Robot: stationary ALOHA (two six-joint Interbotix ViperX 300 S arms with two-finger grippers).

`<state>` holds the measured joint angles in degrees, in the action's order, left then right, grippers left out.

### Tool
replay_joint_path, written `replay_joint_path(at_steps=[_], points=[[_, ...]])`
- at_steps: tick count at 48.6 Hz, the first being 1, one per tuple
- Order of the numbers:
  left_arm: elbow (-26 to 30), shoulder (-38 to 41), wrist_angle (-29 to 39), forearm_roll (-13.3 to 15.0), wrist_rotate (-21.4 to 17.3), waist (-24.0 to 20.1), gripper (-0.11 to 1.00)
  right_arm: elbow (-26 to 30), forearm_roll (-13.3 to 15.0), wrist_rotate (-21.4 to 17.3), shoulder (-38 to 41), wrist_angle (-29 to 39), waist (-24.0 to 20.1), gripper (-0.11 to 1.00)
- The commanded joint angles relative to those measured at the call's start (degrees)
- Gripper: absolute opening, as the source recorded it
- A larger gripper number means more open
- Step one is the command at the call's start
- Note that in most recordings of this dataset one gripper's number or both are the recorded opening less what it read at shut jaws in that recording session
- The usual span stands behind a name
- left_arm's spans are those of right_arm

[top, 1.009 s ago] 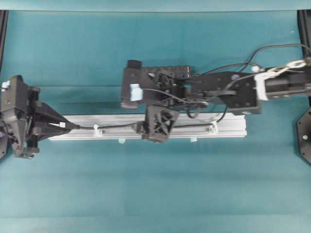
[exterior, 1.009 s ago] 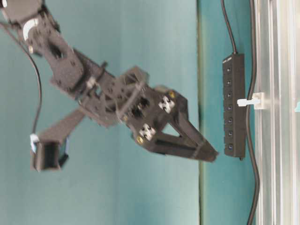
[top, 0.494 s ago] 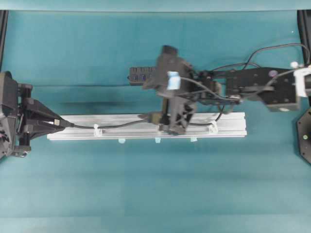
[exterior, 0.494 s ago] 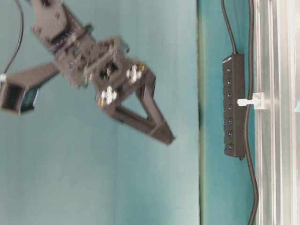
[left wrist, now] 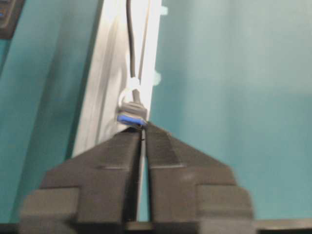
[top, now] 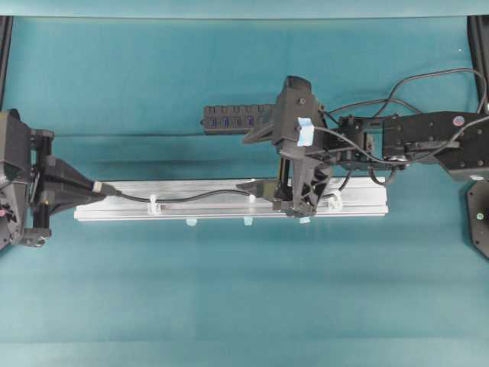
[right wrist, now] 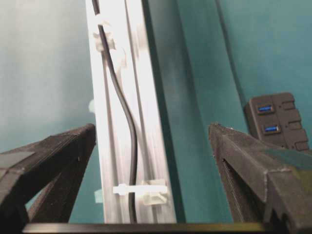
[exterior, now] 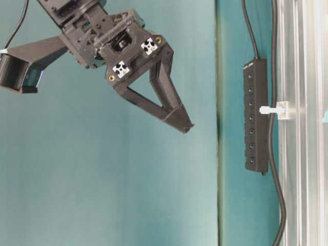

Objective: Pass the USB cable through three rings with both arms.

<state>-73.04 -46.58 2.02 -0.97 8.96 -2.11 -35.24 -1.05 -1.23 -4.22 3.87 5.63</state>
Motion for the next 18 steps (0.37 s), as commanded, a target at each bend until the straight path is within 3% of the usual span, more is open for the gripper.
replay_joint_path(at_steps=[1, 18], points=[[1.41, 0.26, -0.7, -0.09, 0.0, -0.09, 0.01, 0.44, -0.09, -0.44, -1.14, -0.53, -0.09, 0.85], [1.41, 0.26, -0.7, -0.09, -0.26, -0.79, 0.01, 0.44, -0.09, -0.35, -1.14, -0.53, -0.09, 0.85]])
